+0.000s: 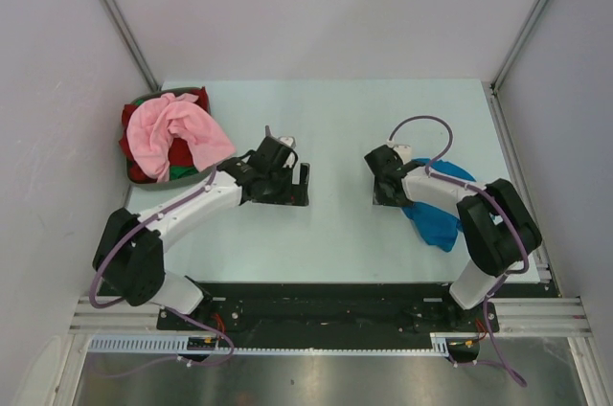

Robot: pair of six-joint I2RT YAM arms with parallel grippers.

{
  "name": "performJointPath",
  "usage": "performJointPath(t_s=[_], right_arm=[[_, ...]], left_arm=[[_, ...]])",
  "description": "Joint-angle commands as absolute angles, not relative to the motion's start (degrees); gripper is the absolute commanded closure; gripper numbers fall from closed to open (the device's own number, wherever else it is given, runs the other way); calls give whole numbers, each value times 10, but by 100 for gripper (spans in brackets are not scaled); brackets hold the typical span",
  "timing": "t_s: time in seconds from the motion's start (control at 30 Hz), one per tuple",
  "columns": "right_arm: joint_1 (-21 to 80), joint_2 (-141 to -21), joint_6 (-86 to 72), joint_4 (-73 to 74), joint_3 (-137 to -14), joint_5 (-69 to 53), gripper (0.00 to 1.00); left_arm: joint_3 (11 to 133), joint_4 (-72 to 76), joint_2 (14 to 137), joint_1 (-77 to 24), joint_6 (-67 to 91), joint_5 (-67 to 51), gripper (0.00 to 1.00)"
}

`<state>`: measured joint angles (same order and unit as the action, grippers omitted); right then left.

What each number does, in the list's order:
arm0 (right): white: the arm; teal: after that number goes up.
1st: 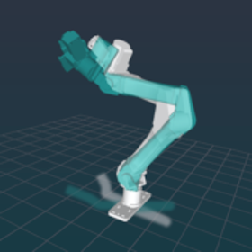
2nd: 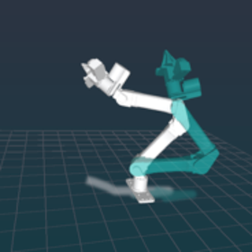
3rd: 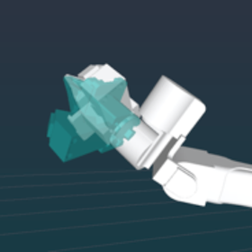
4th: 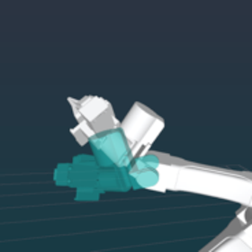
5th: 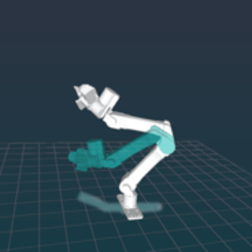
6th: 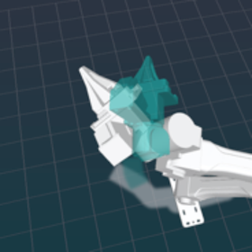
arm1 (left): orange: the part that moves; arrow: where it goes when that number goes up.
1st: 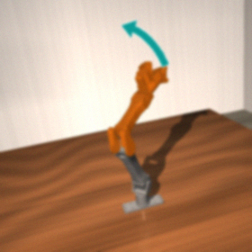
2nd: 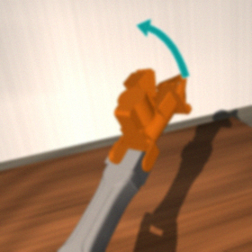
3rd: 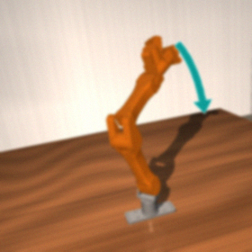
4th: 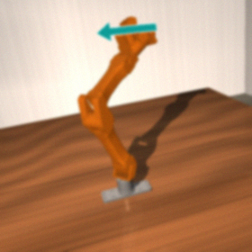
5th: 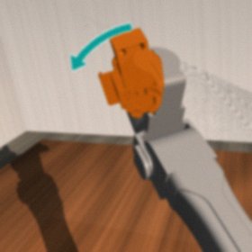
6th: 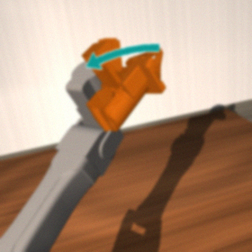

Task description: Fold and stack the t-shirts

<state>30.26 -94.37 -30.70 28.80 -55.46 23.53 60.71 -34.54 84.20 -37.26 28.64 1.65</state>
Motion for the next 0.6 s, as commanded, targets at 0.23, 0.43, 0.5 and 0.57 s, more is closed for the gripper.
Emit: performJointPath(t_s=[0.23,0.43,0.5,0.57], right_arm=[[281,-952,-301,262,-557,310,52],[261,-956,-285,262,-557,345,55],[256,-967,-282,257,-557,340,69],[253,-974,-285,250,-558,335,100]], left_arm=[[596,-292,822,-374,290,-10,0],[588,-280,829,-374,295,-21,0],[587,-279,828,-375,298,-24,0],[585,-279,824,-375,297,-24,0]])
